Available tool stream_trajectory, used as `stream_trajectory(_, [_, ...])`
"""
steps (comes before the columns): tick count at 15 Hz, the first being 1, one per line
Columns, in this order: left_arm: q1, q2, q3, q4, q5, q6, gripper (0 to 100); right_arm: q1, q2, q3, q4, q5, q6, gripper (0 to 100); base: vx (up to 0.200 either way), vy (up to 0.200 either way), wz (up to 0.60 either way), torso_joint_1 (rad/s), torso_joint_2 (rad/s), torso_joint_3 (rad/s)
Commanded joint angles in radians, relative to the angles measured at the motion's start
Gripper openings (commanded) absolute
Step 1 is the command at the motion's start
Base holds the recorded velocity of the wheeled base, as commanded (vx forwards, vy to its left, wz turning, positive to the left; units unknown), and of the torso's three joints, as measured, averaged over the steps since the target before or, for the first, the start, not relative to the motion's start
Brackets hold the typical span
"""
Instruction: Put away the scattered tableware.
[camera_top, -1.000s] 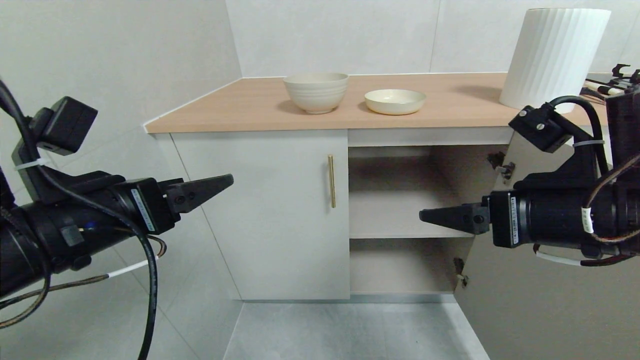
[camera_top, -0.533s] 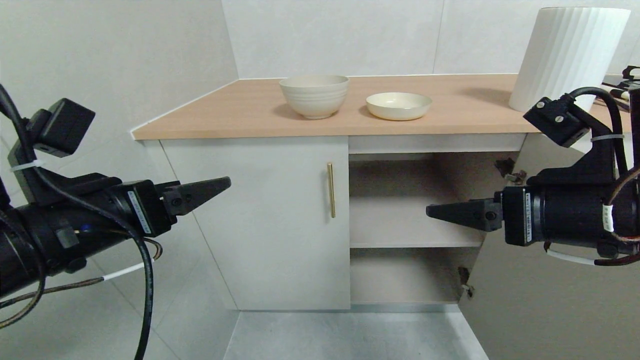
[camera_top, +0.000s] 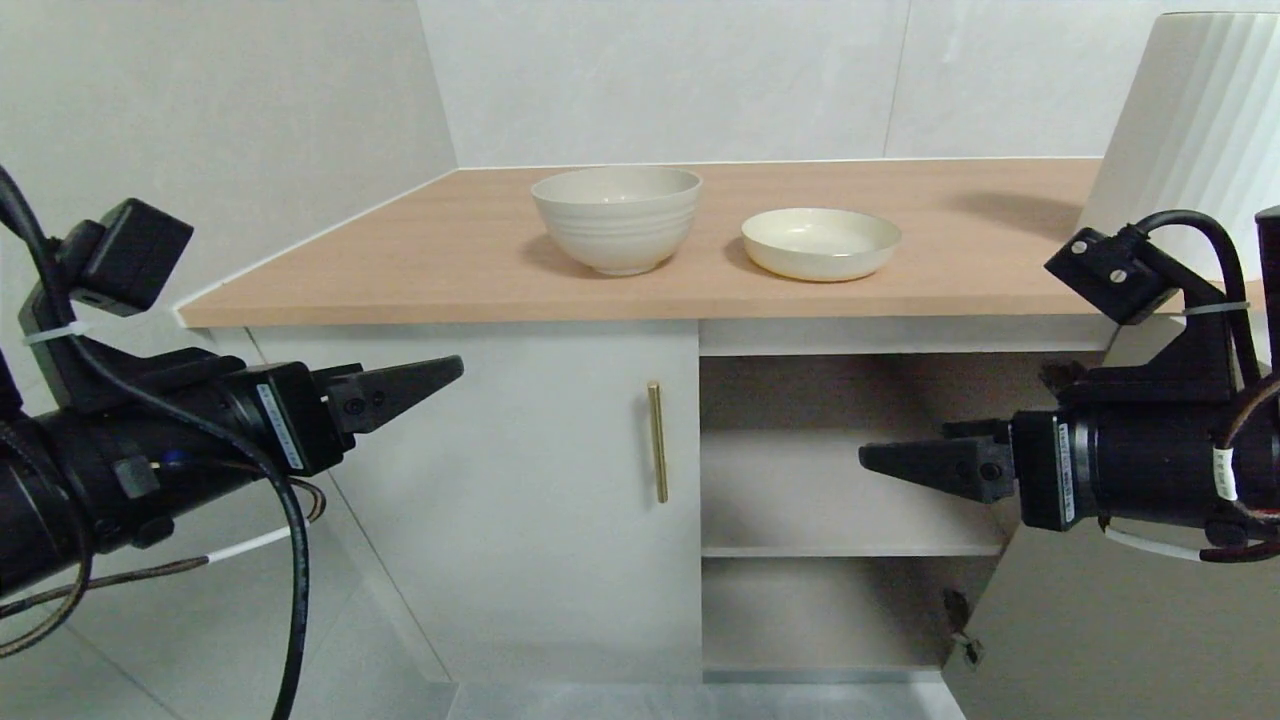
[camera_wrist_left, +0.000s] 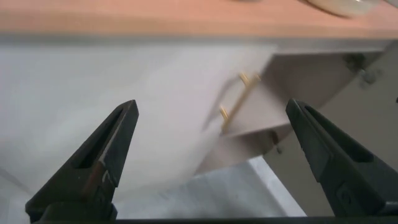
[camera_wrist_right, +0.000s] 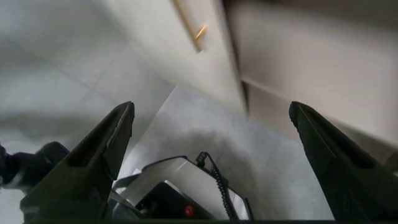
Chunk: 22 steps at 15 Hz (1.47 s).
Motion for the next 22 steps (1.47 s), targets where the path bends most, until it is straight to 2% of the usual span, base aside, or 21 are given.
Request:
stream_trajectory(1, [0.0, 0.005, 0.002, -0.001, 0.0, 0.001, 100, -0.001, -0.007, 0.006, 0.0, 0.0, -0.001, 100, 0.2, 0.0, 0.0, 0.007, 0.0, 0.002])
stream_trajectory(3, [-0.005, -0.012, 0.004, -0.001, -0.005, -0.001, 100, 0.0, -0.009, 0.008, 0.0, 0.0, -0.006, 100, 0.1, 0.0, 0.0, 0.001, 0.0, 0.004])
stream_trajectory(5, [-0.005, -0.038, 0.002, 0.003, -0.042, -0.001, 100, 0.0, -0.021, 0.012, 0.0, 0.002, -0.027, 100, 0.0, 0.0, 0.0, 0.0, 0.0, 0.0])
stream_trajectory(7, [-0.005, -0.056, -0.007, 0.052, -0.077, -0.002, 100, 0.0, -0.036, 0.02, 0.0, 0.003, -0.032, 100, 0.0, 0.0, 0.0, 0.0, 0.0, 0.0])
stream_trajectory(8, [-0.005, -0.056, -0.024, 0.112, -0.092, -0.002, 100, 0.0, -0.041, 0.02, 0.0, 0.003, -0.041, 100, 0.0, 0.0, 0.0, 0.0, 0.0, 0.0])
stream_trajectory(10, [-0.005, -0.053, -0.039, 0.152, -0.117, -0.002, 100, -0.001, -0.042, 0.024, 0.001, 0.003, -0.065, 100, 0.0, 0.0, 0.0, 0.0, 0.0, 0.0])
stream_trajectory(15, [-0.005, -0.048, -0.039, 0.154, -0.118, -0.004, 100, -0.001, -0.042, 0.028, 0.0, 0.003, -0.067, 100, 0.0, 0.0, 0.0, 0.005, -0.02, -0.02])
stream_trajectory(22, [-0.005, -0.035, -0.036, 0.155, -0.12, -0.004, 100, -0.003, -0.042, 0.029, 0.001, 0.002, -0.068, 100, 0.0, 0.0, 0.0, 0.108, -0.39, -0.289])
